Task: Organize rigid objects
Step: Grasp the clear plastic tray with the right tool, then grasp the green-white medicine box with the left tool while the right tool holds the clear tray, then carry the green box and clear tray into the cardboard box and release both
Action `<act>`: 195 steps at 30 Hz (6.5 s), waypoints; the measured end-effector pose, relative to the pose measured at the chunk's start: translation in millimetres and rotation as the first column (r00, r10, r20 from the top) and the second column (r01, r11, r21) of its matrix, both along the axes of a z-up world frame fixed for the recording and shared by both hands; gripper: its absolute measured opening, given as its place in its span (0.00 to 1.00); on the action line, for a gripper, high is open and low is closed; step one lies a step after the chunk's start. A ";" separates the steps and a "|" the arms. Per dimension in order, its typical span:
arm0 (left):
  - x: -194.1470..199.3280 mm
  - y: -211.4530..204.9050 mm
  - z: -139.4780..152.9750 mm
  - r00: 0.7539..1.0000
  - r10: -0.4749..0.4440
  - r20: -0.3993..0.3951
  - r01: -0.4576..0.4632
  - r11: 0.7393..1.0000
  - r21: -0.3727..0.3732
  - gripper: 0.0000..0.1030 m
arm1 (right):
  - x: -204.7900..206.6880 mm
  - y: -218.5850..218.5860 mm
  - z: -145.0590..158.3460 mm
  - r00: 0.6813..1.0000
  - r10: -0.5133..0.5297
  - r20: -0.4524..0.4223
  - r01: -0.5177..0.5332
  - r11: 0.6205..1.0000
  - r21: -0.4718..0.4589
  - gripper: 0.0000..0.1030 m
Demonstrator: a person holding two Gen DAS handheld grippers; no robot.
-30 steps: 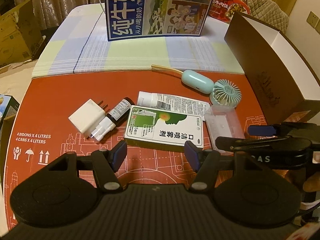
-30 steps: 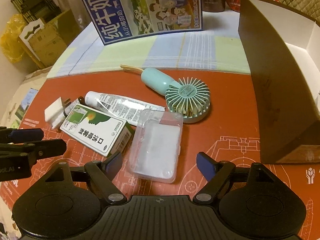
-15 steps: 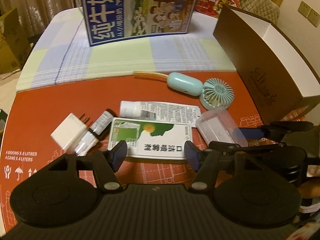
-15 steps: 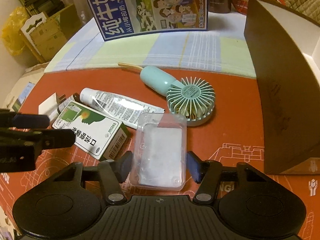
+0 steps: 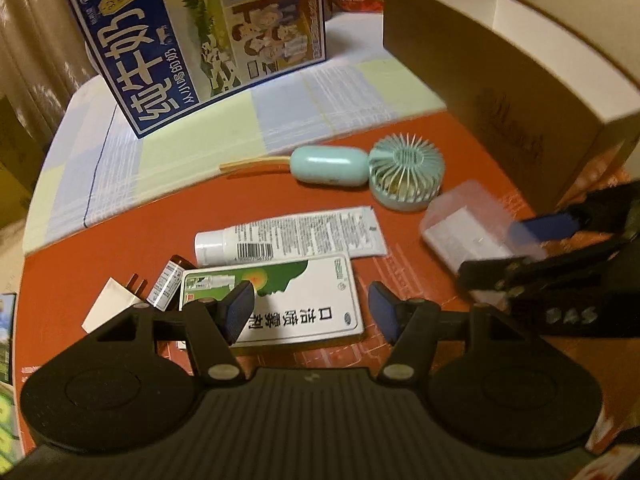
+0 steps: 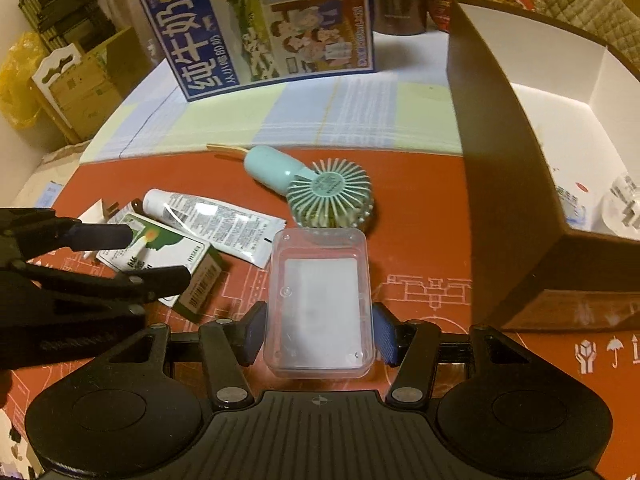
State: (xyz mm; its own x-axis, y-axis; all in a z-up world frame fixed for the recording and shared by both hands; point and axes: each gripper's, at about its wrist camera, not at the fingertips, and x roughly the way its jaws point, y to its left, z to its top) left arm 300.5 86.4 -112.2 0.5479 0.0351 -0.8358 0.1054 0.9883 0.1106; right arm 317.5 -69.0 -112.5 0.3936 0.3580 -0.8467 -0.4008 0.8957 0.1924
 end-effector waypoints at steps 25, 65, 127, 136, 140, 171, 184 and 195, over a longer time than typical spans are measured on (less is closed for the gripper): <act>-27.2 74.2 16.5 0.949 0.302 -0.087 -0.315 0.915 -0.254 0.69 | -2.0 -14.2 -3.3 0.999 -0.016 -0.028 0.017 1.000 0.017 0.51; -25.6 66.0 -16.1 0.974 0.186 -0.133 -0.190 0.981 -0.022 0.52 | 5.3 -9.1 -14.0 0.999 0.035 -0.032 -0.037 0.998 -0.051 0.62; 111.3 -188.4 118.0 0.978 -0.161 0.136 0.183 0.969 -0.168 0.50 | 94.2 -210.4 113.5 0.973 -0.126 0.193 0.116 0.991 0.059 0.51; 173.5 -216.4 92.8 0.989 -0.125 0.079 0.137 0.974 -0.179 0.50 | 153.7 -236.0 95.3 0.977 -0.129 0.168 0.127 0.992 0.028 0.51; 193.6 -225.1 83.0 0.991 -0.118 0.056 0.127 0.976 -0.179 0.50 | 173.5 -239.5 86.6 0.981 -0.119 0.156 0.117 0.993 0.019 0.51; 293.5 -218.8 51.2 0.998 -0.064 0.015 0.066 0.989 -0.133 0.50 | 264.5 -218.2 49.3 0.979 0.005 0.201 0.013 0.996 -0.087 0.52; 291.5 -214.8 50.4 0.996 -0.083 0.030 0.086 0.988 -0.129 0.51 | 259.8 -219.2 54.2 0.982 -0.017 0.189 0.026 0.999 -0.042 0.57; 264.9 -207.0 63.5 0.995 -0.089 0.033 0.093 0.985 -0.148 0.51 | 230.6 -226.2 64.1 0.983 -0.044 0.178 0.046 0.999 -0.005 0.61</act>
